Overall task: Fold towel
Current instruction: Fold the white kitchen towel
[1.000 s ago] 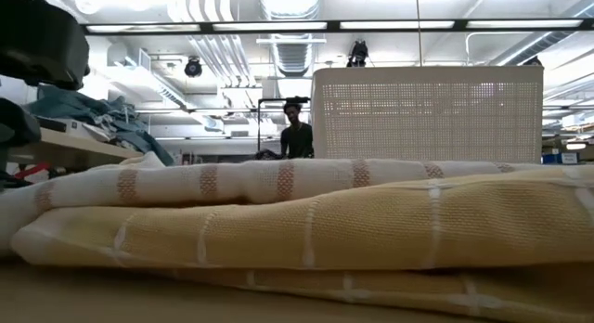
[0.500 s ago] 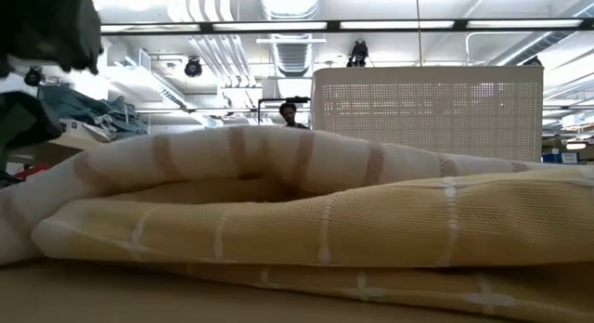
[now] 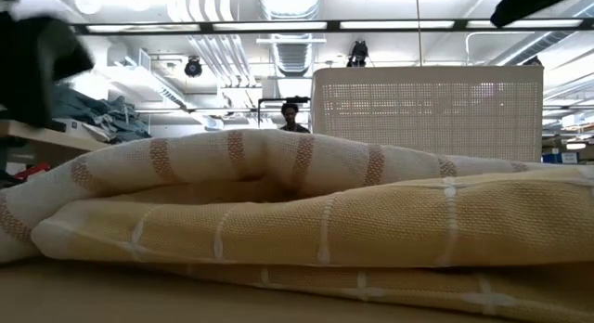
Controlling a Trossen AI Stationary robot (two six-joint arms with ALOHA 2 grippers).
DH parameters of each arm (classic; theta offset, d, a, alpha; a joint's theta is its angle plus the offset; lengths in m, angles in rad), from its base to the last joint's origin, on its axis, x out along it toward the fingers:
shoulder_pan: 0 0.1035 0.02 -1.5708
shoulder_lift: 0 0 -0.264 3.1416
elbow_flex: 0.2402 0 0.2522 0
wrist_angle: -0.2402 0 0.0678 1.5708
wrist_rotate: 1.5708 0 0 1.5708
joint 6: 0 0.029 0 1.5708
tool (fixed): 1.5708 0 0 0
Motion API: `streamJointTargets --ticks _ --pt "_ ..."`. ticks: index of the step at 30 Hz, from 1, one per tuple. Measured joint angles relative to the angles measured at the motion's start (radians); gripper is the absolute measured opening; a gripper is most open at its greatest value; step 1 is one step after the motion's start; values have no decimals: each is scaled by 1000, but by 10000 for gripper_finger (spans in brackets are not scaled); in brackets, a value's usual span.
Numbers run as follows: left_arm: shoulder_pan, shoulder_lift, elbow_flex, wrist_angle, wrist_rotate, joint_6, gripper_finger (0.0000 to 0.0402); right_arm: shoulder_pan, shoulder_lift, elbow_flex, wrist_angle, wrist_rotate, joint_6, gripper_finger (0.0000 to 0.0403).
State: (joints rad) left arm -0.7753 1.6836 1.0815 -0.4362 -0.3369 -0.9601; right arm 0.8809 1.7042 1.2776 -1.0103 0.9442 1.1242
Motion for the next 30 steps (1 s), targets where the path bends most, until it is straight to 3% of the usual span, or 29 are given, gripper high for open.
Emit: streamJointTargets --ticks 4,9,16,19,30 --pt "0 -17 39 -11 -89 85 223 -5 0 -31 61 -2 -2 141" --pt "2 -17 59 -23 -308 237 206 -19 4 -62 138 17 -18 131" --pt "3 -17 11 -15 -609 313 183 -25 34 -112 250 241 -37 115" --pt "3 -17 5 -2 -622 300 174 -28 38 -134 268 288 -36 109" --pt "8 -17 2 5 -623 297 146 -40 41 -222 360 287 44 99"
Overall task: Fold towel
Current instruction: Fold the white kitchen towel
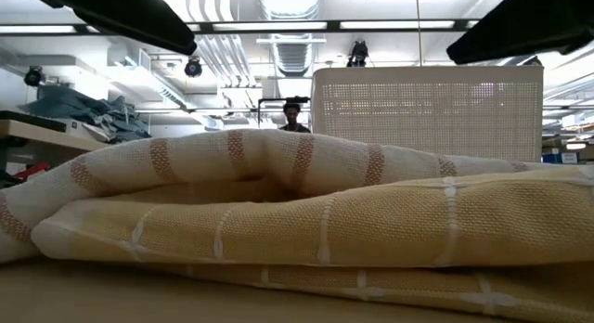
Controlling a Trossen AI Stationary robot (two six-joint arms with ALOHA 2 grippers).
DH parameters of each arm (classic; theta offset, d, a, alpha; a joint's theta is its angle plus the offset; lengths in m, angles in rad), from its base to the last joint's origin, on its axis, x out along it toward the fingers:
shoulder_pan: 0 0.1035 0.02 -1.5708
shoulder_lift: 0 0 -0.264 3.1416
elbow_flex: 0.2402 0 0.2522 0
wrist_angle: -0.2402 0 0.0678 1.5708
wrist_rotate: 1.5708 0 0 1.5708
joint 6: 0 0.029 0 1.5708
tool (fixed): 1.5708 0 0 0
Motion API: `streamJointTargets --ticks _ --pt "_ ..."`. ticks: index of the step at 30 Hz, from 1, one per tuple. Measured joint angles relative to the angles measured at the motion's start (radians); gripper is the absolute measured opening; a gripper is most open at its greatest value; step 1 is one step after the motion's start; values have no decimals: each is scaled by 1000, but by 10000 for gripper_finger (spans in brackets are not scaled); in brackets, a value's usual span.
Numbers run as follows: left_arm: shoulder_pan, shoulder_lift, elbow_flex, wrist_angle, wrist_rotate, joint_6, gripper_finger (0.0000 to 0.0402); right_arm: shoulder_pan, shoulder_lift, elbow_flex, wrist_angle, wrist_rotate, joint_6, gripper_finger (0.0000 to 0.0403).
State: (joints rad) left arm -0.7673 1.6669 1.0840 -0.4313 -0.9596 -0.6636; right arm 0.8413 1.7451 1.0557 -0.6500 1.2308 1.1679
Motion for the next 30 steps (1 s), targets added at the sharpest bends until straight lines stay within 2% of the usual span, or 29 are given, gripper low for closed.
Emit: streamJointTargets --ticks 6,13,24,27,30 --pt "5 0 -3 8 -1 9 134 -4 0 -18 26 0 -26 109" --pt "10 0 -26 48 0 18 121 -30 0 -39 29 54 -72 117" --pt "10 0 -26 66 0 -29 124 -48 0 -7 31 50 -121 101" --pt "10 0 -27 88 0 -27 128 -61 -1 6 30 -10 -45 104" --pt "11 0 -27 119 0 -26 132 -93 -8 27 4 -197 85 115"
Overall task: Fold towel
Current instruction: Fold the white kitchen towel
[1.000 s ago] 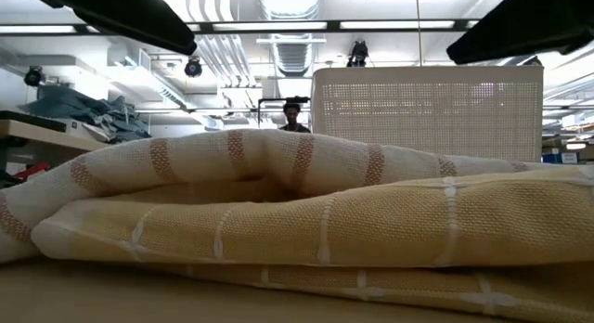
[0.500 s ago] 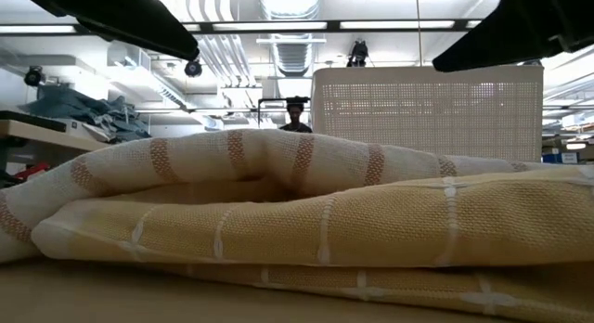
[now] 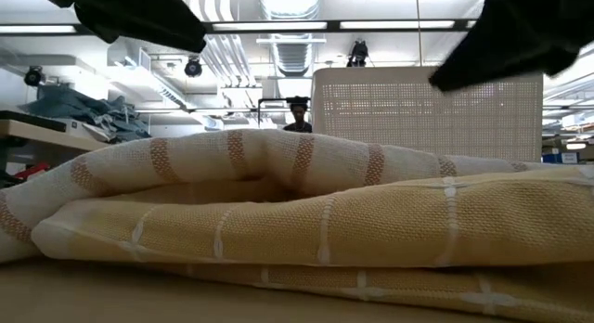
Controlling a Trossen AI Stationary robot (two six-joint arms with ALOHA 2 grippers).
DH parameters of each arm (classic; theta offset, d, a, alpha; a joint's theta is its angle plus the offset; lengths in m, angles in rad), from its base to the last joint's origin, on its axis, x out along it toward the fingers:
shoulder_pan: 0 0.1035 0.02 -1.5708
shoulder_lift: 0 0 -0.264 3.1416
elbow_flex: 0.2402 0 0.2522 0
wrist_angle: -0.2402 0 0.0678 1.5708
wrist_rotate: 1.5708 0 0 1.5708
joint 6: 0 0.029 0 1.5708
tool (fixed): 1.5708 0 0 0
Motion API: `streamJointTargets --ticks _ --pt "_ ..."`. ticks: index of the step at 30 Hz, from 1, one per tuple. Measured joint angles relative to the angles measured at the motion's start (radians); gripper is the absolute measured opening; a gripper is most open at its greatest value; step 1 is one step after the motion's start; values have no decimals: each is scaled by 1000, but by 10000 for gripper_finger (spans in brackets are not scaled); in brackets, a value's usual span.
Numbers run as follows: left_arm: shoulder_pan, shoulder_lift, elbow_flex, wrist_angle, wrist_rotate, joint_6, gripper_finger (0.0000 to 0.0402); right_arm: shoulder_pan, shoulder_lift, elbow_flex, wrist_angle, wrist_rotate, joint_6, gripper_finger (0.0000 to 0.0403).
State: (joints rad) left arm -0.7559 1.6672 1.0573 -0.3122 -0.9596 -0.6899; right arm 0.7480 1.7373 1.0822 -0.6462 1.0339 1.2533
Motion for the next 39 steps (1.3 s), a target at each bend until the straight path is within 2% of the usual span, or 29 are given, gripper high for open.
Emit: streamJointTargets --ticks 5,11,14,16,23,31,39 --pt "0 0 0 24 1 1 129 -59 -14 33 -131 -262 128 145" --pt "0 0 0 25 8 1 115 -68 -38 112 -393 -407 255 194" --pt "0 0 0 25 8 1 115 -72 -55 129 -533 -526 317 223" --pt "0 0 0 25 8 1 118 -73 -68 108 -561 -592 332 240" --pt "0 0 0 26 16 0 129 -70 -147 -42 -419 -692 349 265" --pt "-2 0 0 29 88 0 127 -65 -287 -281 -51 -668 406 258" --pt "-2 0 -2 28 88 16 106 -65 -276 -402 76 -678 471 265"
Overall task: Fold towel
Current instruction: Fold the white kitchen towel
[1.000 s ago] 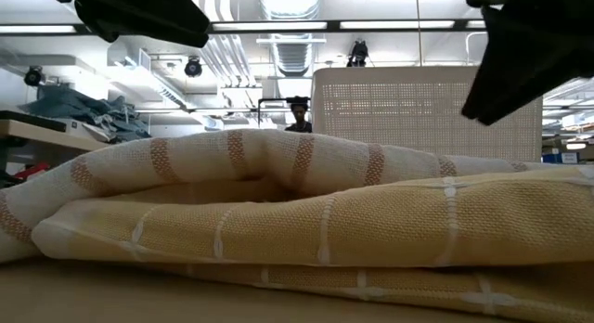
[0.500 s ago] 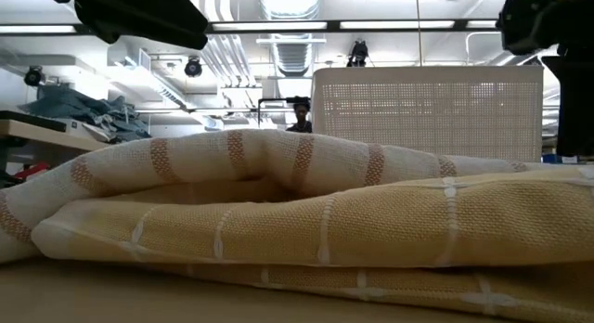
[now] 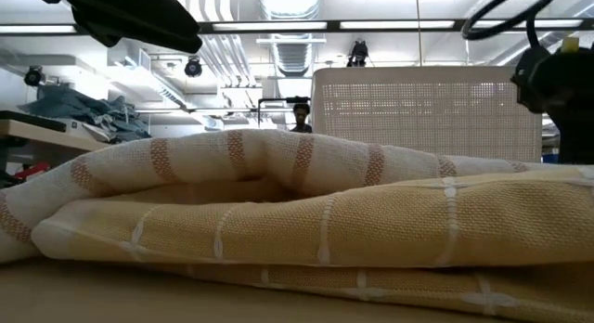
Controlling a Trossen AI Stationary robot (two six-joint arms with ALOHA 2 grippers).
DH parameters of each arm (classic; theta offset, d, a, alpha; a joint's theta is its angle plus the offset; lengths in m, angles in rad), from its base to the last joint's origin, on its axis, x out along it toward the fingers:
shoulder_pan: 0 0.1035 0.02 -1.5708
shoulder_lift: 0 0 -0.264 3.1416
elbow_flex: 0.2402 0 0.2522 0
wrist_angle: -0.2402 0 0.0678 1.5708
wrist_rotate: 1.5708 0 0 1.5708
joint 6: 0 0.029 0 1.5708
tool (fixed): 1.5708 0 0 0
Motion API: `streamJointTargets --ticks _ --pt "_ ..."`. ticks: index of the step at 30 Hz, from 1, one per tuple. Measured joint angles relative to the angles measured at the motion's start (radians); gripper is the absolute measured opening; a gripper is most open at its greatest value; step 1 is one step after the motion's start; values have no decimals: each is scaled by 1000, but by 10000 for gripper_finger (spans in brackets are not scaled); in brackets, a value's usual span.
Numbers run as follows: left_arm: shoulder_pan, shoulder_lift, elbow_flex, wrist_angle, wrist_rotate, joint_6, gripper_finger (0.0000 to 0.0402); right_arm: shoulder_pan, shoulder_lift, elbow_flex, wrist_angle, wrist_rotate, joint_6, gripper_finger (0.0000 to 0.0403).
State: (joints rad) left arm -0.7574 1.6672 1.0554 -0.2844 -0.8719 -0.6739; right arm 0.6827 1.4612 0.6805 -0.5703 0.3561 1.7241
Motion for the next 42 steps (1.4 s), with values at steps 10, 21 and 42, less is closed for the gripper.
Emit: streamJointTargets --ticks 10,21,42 --pt "0 0 -14 7 0 -15 94 2 13 -85 259 0 -43 267" --pt "0 0 -36 46 0 -19 102 2 27 -85 265 13 -28 271" --pt "0 0 -58 84 0 -16 114 0 35 -92 445 88 -106 202"
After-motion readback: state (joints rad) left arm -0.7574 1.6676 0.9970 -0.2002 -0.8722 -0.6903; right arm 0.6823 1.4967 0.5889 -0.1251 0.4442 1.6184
